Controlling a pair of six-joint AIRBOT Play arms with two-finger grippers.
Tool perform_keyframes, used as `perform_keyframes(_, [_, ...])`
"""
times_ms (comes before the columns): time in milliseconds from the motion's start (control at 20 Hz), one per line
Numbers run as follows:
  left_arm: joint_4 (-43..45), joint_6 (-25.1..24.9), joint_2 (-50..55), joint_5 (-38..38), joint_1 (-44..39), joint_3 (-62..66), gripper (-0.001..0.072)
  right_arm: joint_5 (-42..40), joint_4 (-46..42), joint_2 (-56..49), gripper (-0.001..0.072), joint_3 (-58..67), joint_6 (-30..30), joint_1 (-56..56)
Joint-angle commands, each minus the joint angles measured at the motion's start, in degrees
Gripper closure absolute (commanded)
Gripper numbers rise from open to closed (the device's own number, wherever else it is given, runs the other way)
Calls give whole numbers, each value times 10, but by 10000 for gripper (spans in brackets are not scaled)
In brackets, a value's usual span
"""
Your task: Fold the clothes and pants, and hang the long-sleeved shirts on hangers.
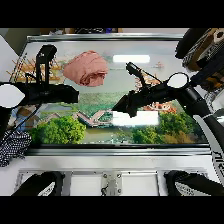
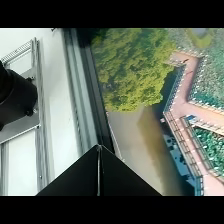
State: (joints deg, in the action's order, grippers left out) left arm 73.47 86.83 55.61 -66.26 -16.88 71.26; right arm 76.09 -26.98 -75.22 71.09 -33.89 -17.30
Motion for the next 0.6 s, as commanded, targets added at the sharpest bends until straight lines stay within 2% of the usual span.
perform_keyframes(0, [0, 0, 0, 0, 0, 0, 692, 0, 0, 0, 692, 0, 0, 0])
perform_keyframes(550, [0, 0, 0, 15, 0, 0, 693, 0, 0, 0, 691, 0, 0, 0])
